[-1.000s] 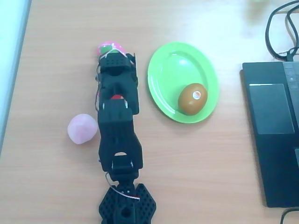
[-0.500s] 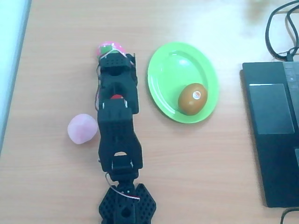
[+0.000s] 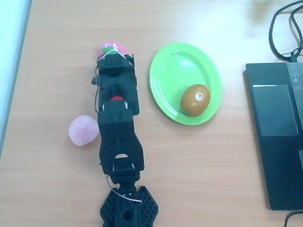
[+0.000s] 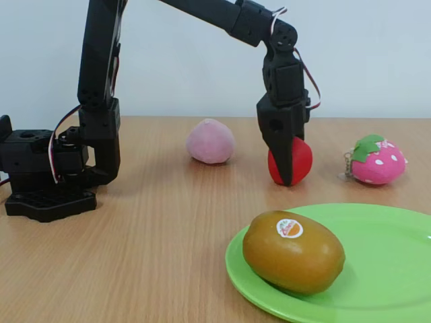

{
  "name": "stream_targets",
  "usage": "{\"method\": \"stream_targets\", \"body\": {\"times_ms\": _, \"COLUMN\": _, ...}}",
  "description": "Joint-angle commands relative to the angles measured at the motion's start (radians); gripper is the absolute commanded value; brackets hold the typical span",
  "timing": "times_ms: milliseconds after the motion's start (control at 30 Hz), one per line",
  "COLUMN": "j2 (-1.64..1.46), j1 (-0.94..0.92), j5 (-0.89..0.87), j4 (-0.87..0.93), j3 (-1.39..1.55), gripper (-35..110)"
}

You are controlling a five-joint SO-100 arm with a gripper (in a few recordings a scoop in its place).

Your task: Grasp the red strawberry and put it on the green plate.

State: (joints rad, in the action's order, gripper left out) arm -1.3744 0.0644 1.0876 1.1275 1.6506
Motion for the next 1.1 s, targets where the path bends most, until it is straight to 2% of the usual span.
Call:
{"method": "stream_targets", "body": {"times_ms": 0, "j2": -0.043, "j1": 0.005, "j5": -0.003, "j4": 0.014, "j3": -0.002, "gripper": 50}}
{"method": "stream_targets", "body": {"times_ms": 533, "j2": -0.021, "j1": 0.012, "j5": -0.057, "j4": 0.009, "j3": 0.012, "gripper": 28}}
{"method": "stream_targets", "body": {"times_ms": 833, "j2": -0.032, "j1": 0.026, "j5": -0.104, "j4": 0.009, "j3": 0.005, "gripper": 25}}
{"method": "stream_targets", "body": {"times_ms": 1067, "j2": -0.147, "j1": -0.017, "j5": -0.387, "j4": -0.098, "j3": -0.025, "gripper": 23}}
